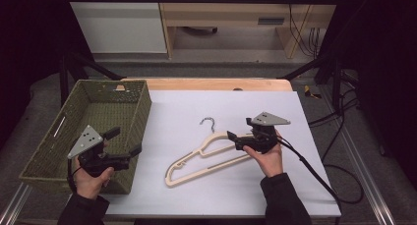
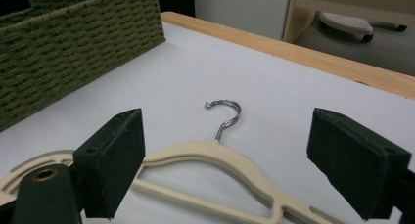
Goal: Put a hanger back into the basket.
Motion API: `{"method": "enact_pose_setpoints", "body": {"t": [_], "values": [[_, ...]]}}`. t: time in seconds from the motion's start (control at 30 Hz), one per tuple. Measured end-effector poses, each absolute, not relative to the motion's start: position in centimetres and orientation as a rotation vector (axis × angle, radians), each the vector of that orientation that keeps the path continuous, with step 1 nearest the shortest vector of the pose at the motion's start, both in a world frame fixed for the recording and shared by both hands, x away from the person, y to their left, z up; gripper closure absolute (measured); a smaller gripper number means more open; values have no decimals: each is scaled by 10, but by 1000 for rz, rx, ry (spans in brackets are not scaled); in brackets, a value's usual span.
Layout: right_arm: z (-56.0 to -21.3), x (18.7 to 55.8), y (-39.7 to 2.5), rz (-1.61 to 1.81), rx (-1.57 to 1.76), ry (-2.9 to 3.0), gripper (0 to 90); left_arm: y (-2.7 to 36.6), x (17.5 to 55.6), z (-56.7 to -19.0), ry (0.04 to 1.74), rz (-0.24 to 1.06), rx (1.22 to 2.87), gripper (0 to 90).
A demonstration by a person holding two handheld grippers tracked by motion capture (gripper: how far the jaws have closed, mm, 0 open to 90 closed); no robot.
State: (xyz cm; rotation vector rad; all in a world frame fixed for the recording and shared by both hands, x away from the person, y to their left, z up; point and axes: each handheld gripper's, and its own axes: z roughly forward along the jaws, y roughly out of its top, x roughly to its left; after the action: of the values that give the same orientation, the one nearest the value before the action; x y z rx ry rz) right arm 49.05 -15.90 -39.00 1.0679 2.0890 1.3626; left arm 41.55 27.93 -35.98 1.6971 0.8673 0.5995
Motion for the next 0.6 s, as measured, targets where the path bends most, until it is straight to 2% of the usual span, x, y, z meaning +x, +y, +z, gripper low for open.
{"method": "enact_pose_setpoints", "body": {"t": [0.2,0.6], "values": [[-396,512,-134,1280,1060,2129,174,280,416,-360,869,598,1696,55],[-423,555,-99,1159,1142,2222,344,280,416,-361,868,595,1696,56]]}}
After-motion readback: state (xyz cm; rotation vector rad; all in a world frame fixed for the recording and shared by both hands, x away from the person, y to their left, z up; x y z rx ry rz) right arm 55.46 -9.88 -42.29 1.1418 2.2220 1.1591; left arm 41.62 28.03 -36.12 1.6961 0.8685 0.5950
